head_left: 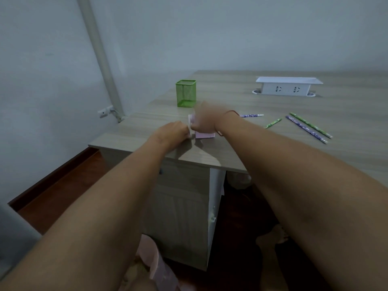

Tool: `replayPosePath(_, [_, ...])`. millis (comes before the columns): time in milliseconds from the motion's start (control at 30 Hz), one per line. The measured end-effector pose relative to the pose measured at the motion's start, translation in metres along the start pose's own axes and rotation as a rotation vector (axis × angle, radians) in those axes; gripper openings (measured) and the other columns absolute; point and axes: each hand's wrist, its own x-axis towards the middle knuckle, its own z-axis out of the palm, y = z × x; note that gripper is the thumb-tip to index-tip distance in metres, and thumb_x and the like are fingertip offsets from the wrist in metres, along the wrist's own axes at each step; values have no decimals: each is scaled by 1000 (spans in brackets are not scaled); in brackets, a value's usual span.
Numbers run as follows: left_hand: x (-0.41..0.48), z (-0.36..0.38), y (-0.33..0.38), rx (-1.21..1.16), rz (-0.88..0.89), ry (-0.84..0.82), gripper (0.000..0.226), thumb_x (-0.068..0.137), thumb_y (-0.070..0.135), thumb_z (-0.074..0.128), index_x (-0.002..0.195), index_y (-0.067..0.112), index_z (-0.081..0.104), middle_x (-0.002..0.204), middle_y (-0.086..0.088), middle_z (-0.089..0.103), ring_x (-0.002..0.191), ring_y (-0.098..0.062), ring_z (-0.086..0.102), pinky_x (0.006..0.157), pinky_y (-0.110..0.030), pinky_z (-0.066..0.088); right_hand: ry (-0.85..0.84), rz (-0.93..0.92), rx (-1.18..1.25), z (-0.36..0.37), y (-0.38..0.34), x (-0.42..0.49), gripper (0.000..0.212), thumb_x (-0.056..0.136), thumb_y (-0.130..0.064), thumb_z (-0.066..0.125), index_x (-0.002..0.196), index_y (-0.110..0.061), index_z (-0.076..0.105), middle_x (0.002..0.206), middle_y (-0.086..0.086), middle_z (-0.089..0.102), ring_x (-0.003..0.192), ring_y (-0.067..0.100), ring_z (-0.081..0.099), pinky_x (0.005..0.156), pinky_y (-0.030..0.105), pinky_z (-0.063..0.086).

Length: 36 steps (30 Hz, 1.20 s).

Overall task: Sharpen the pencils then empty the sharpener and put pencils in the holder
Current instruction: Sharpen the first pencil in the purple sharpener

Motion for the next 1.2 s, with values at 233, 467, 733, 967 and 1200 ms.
replayPosePath(233, [34, -20, -13, 50, -21, 0, 27, 96, 22, 46, 101, 2, 63, 103, -21, 64, 90, -32, 60, 82, -39, 48, 48, -29, -24, 0, 3, 5, 57, 92, -47, 43, 135, -10, 38, 141, 14, 41, 119, 34, 52, 93, 43, 43])
replayPosePath(467, [50, -64, -8, 124, 85, 211, 26, 97, 19, 48, 106, 4, 67, 105, -26, 64, 97, -38, 62, 74, -35, 43, -30, 65, 12, -3, 14, 11, 64, 90, -46, 47, 143, -15, 31, 145, 13, 37, 127, 35, 48, 102, 47, 41])
replayPosePath(733, [13, -57, -1, 20, 123, 304, 24, 96, 18, 49, 99, 1, 67, 97, -26, 66, 89, -40, 62, 72, -39, 44, -69, 81, 64, -5, 8, 10, 61, 92, -43, 47, 142, -12, 31, 146, 15, 33, 131, 36, 43, 105, 47, 37])
replayPosePath(967, [-16, -1, 15, 0, -9, 57, 27, 97, 15, 45, 104, 1, 66, 104, -19, 66, 94, -33, 63, 83, -38, 48, -54, 7, 51, -1, 3, 0, 58, 95, -42, 42, 140, -8, 31, 146, 17, 32, 128, 37, 44, 100, 45, 40])
replayPosePath(1200, [9, -3, 5, -69, -87, 14, 27, 97, 22, 47, 107, 3, 63, 105, -19, 63, 92, -31, 58, 82, -37, 44, 13, -43, 80, 4, 8, 3, 57, 94, -43, 44, 138, -8, 33, 145, 16, 35, 125, 36, 48, 97, 43, 41])
